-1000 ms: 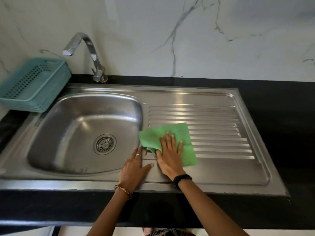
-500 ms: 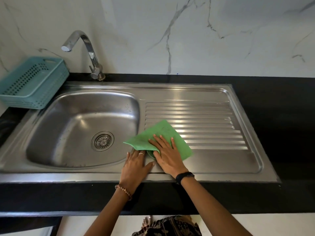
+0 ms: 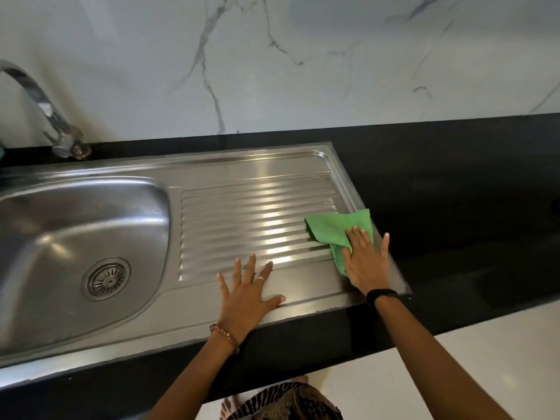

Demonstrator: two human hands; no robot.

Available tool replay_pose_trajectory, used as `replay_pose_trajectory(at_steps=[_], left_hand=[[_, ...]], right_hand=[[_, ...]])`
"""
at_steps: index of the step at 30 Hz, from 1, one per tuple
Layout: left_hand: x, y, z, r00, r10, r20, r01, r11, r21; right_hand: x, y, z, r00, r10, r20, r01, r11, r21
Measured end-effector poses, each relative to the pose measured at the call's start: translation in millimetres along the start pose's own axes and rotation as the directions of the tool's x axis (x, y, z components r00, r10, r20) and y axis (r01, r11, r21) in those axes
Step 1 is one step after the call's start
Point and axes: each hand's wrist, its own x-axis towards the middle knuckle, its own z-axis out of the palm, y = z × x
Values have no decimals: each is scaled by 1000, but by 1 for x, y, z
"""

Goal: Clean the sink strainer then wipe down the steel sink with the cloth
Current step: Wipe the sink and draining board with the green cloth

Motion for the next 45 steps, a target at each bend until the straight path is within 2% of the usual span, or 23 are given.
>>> replay_pose_trajectory(at_steps=[4, 9, 16, 21, 25, 31, 33, 35, 38, 45], left_hand=[[-10, -18, -5, 999, -19, -48, 18, 1000, -22], [-28, -57, -9, 985, -132, -109, 120, 987, -109], [-54, -105, -17, 939, -312, -145, 279, 938, -207], [-74, -124, -20, 923, -351, -159, 309, 921, -237], [-84, -132, -21, 909, -375, -181, 324, 910, -258], [-93, -133, -23, 898, -377, -224, 320, 913, -253], [-92, -128, -21, 897, -361, -254, 296, 919, -262], [-88, -119, -20, 907, -314, -279, 237, 931, -277], [-75, -95, -20, 935, -215, -281, 131, 948, -290], [-39, -23, -12, 991, -7, -132, -22, 975, -220]], right_hand=[[-16, 1, 8, 999, 30, 14, -31, 999, 25], [-33, -14, 9, 998, 24, 53, -29, 994, 108], [-51, -114, 13, 966, -256, 42, 237, 937, 259], [-66, -190, 27, 903, -425, 58, 388, 867, 314], [-71, -236, 31, 822, -561, 102, 506, 800, 323], [-82, -240, 32, 667, -725, 171, 666, 683, 299], [-87, -231, 30, 645, -742, 186, 670, 665, 329], [-91, -219, 28, 652, -734, 189, 654, 672, 348], [-92, -190, 25, 710, -683, 170, 627, 724, 287], [-59, -79, 13, 879, -449, 160, 442, 894, 76]])
